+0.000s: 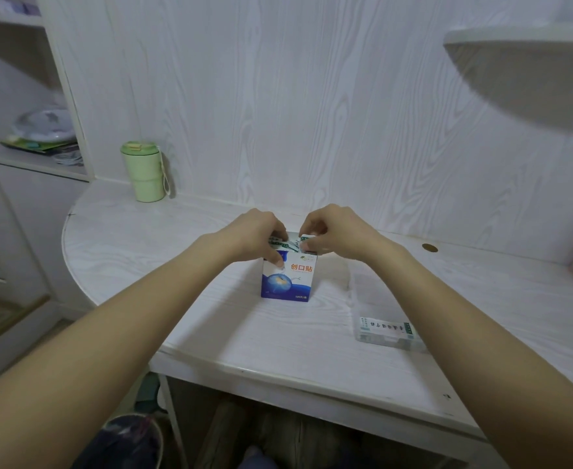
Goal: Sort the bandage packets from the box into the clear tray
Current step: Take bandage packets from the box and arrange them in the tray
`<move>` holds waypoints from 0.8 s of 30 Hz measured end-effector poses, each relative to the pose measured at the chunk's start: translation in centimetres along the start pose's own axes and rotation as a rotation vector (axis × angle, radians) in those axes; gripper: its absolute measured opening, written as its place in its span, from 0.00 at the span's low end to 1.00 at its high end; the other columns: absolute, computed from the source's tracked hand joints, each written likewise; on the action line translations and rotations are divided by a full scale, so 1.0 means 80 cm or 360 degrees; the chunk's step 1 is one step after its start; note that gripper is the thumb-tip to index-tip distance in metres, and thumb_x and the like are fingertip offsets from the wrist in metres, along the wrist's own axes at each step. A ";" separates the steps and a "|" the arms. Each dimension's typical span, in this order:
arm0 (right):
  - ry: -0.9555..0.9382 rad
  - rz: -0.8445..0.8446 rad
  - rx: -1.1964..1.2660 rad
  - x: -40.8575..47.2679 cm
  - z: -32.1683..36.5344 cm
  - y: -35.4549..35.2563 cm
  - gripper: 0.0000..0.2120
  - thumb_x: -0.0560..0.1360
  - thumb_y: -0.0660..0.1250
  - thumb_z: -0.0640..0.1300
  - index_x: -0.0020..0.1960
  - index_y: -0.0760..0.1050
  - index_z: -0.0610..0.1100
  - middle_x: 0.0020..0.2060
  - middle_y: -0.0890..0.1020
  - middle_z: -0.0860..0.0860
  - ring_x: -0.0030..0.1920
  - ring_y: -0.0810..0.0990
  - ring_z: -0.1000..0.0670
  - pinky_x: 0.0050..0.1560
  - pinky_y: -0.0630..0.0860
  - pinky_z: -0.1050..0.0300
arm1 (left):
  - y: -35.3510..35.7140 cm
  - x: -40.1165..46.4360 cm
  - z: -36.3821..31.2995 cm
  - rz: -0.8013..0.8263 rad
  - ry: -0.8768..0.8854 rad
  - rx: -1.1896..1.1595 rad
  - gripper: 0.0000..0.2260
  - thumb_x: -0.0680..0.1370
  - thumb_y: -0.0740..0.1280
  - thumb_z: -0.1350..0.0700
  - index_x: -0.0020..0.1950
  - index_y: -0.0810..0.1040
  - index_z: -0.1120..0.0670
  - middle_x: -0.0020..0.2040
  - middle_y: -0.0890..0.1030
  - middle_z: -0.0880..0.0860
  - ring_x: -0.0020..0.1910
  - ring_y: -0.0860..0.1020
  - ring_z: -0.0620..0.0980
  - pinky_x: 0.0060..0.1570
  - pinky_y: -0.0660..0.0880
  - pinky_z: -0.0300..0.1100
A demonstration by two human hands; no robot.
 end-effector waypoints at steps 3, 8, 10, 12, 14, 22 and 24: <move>-0.0009 -0.0028 -0.0207 0.002 0.000 0.004 0.06 0.72 0.71 0.40 0.43 0.75 0.47 0.47 0.81 0.49 0.44 0.77 0.50 0.37 0.73 0.58 | 0.000 0.000 0.000 -0.0001 -0.0008 -0.0019 0.24 0.69 0.76 0.51 0.63 0.77 0.55 0.58 0.81 0.52 0.55 0.77 0.51 0.48 0.70 0.38; -0.0055 -0.0204 -0.0360 0.000 0.001 0.006 0.05 0.73 0.65 0.37 0.42 0.75 0.46 0.41 0.82 0.49 0.41 0.80 0.48 0.38 0.75 0.53 | 0.001 -0.001 0.000 -0.0012 -0.0002 -0.0008 0.23 0.68 0.76 0.51 0.62 0.78 0.55 0.57 0.81 0.52 0.52 0.77 0.51 0.47 0.69 0.38; -0.0099 -0.0280 -0.0419 -0.003 0.001 0.003 0.04 0.74 0.64 0.38 0.45 0.76 0.45 0.40 0.82 0.49 0.42 0.79 0.47 0.41 0.75 0.52 | 0.001 -0.001 -0.001 -0.0011 0.0007 0.0017 0.22 0.69 0.76 0.51 0.60 0.79 0.55 0.56 0.81 0.53 0.47 0.74 0.49 0.45 0.68 0.38; -0.0124 -0.0290 -0.0421 -0.005 0.000 0.001 0.04 0.76 0.62 0.39 0.47 0.74 0.45 0.41 0.81 0.48 0.43 0.78 0.46 0.42 0.75 0.50 | 0.000 0.000 -0.001 -0.0015 0.0011 0.0033 0.21 0.69 0.76 0.51 0.60 0.79 0.55 0.55 0.81 0.53 0.47 0.74 0.49 0.44 0.67 0.38; -0.0130 -0.0227 -0.0366 -0.007 -0.002 0.002 0.03 0.77 0.60 0.39 0.47 0.71 0.45 0.40 0.81 0.46 0.42 0.78 0.45 0.41 0.74 0.49 | 0.000 0.001 -0.001 -0.0014 0.0007 0.0025 0.21 0.69 0.76 0.51 0.60 0.79 0.55 0.56 0.81 0.52 0.51 0.76 0.51 0.45 0.68 0.38; -0.0294 -0.0402 -0.0499 -0.021 0.000 0.009 0.05 0.80 0.57 0.41 0.54 0.69 0.42 0.48 0.78 0.46 0.45 0.75 0.46 0.44 0.74 0.51 | 0.001 -0.001 -0.002 -0.0013 -0.0003 0.0016 0.22 0.69 0.76 0.52 0.61 0.78 0.55 0.57 0.81 0.52 0.55 0.77 0.52 0.50 0.71 0.40; -0.0269 -0.0390 -0.0481 -0.023 -0.001 0.010 0.05 0.81 0.56 0.42 0.54 0.68 0.43 0.46 0.79 0.46 0.43 0.75 0.47 0.42 0.73 0.52 | 0.001 -0.001 -0.002 -0.0015 -0.0006 0.0016 0.22 0.69 0.76 0.52 0.61 0.78 0.55 0.57 0.81 0.53 0.55 0.77 0.52 0.50 0.72 0.41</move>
Point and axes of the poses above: each hand's wrist, its own x-axis towards the middle knuckle, its own y-axis out of the palm, z = x × y, the point moved 1 cm from there along x, towards the middle knuckle
